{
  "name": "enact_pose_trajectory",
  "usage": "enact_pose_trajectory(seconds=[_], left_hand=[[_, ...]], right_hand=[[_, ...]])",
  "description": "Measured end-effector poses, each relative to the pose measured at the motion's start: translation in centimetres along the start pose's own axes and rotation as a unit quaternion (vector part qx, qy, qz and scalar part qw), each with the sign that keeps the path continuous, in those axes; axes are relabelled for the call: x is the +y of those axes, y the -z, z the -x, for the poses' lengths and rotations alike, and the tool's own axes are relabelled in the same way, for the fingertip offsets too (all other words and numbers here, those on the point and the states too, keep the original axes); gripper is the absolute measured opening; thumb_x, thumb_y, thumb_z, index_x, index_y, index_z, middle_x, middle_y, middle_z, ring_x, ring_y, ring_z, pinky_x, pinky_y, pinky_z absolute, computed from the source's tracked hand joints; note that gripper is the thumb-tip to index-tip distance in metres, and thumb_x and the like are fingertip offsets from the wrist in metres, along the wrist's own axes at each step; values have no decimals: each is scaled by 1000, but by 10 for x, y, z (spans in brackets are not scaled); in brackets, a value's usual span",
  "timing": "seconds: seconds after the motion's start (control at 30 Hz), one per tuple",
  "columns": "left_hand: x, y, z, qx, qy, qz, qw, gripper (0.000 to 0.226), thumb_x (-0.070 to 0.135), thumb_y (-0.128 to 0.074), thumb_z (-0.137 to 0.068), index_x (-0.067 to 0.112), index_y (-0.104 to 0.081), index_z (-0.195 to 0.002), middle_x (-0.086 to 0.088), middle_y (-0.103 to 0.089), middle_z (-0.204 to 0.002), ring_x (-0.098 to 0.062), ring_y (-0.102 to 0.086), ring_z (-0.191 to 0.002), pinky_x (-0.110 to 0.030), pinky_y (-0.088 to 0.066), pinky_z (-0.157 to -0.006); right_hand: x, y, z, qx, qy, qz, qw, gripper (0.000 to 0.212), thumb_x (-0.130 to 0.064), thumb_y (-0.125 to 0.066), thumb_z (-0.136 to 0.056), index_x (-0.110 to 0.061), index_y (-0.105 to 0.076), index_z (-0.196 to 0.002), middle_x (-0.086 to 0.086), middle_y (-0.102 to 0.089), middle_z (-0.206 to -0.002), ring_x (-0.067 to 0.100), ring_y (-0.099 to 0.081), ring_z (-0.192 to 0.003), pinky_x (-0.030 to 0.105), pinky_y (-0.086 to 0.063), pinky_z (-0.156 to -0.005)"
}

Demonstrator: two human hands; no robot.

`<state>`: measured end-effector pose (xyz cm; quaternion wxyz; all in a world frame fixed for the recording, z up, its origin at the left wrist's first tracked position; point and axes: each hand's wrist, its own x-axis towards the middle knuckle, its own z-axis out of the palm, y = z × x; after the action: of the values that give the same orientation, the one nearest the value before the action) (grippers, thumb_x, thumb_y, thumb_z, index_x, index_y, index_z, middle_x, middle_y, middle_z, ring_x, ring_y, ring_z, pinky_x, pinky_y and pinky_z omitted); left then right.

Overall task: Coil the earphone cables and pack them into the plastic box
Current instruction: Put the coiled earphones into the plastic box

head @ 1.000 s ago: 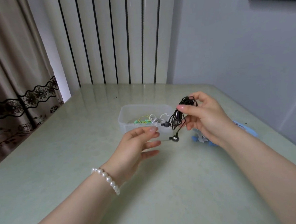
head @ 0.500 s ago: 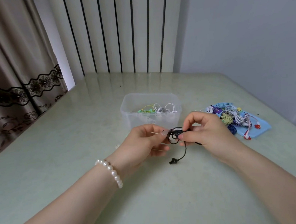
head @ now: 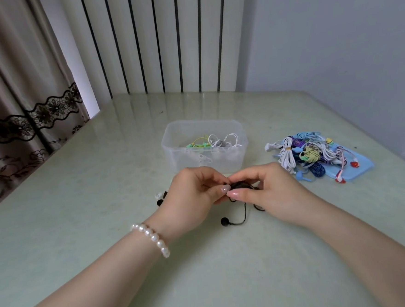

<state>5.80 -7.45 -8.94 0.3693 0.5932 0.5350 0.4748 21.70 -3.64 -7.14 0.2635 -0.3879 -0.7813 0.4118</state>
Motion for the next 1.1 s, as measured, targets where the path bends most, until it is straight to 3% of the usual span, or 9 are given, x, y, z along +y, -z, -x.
enact_pose_trajectory(seconds=[0.13, 0.23, 0.4, 0.5, 0.7, 0.8, 0.9, 1.0, 1.1], left_hand=[[-2, 1, 0, 28, -66, -85, 994, 21, 5, -70, -78, 26, -71, -74, 0, -70, -79, -21, -66, -79, -40, -53, -79], [1, 1, 0, 35, -110, -78, 990, 17, 7, -71, -76, 23, -74, -80, 8, -66, -77, -17, -65, -79, -39, -54, -78], [2, 0, 2, 43, -159, -9, 986, 19, 17, -66, -73, 31, -71, -86, 6, -66, -82, -17, -67, -81, -35, -55, -81], [1, -1, 1, 47, -177, -40, 982, 22, 18, -66, -74, 31, -70, -92, 9, -63, -80, -8, -61, -76, -24, -51, -75], [5, 1, 2, 70, -201, -55, 975, 28, 14, -68, -74, 29, -68, -97, 8, -56, -77, -2, -53, -74, -11, -43, -70], [9, 5, 2, 53, -185, -58, 980, 23, 14, -72, -72, 28, -73, -91, 8, -60, -75, -5, -54, -68, -19, -47, -67], [14, 19, -4, 69, -121, -68, 988, 21, 5, -74, -72, 23, -74, -84, 6, -64, -73, -5, -52, -62, -18, -47, -62], [15, 41, -12, 89, -24, -59, 994, 17, -2, -71, -74, 14, -72, -77, 7, -68, -67, -4, -58, -61, -11, -48, -64], [8, 59, -16, 95, 26, -93, 991, 16, -5, -69, -76, 10, -72, -76, 18, -65, -57, 8, -59, -56, -4, -47, -65]], right_hand=[[0, 2, -1, -4, -29, 21, 999, 14, -17, -75, -72, -16, -73, -87, 1, -58, -67, 8, -46, -62, 14, -38, -62], [-5, 6, 2, -51, -48, -47, 996, 6, -19, -70, -76, -16, -72, -81, -1, -62, -69, 4, -52, -64, 13, -40, -66], [-5, 9, -1, -42, -106, -182, 977, 33, -47, -55, -67, -20, -72, -74, -10, -69, -85, -2, -53, -75, 26, -30, -70], [-6, 6, 0, -30, -109, -186, 976, 27, -40, -55, -67, -20, -72, -75, -14, -71, -79, -12, -56, -68, 22, -31, -70], [-8, 6, 1, -21, -93, -216, 972, 17, -34, -60, -62, -22, -70, -69, -15, -66, -69, -2, -51, -72, 27, -28, -70], [-8, 8, 0, -5, -88, -218, 972, 16, -31, -61, -62, -20, -68, -71, -10, -67, -72, -2, -53, -72, 27, -28, -70], [-8, 12, 0, 32, -77, -220, 972, 18, -28, -59, -65, -18, -65, -79, -7, -70, -69, -6, -59, -67, 27, -28, -68], [-8, 19, -1, 102, -33, -233, 967, 7, -12, -59, -76, -13, -64, -81, -6, -69, -59, -6, -59, -60, 12, -38, -63], [-6, 23, -3, 150, 16, -220, 964, 12, -1, -56, -83, -10, -65, -84, -6, -68, -57, -5, -57, -55, 2, -37, -54]])
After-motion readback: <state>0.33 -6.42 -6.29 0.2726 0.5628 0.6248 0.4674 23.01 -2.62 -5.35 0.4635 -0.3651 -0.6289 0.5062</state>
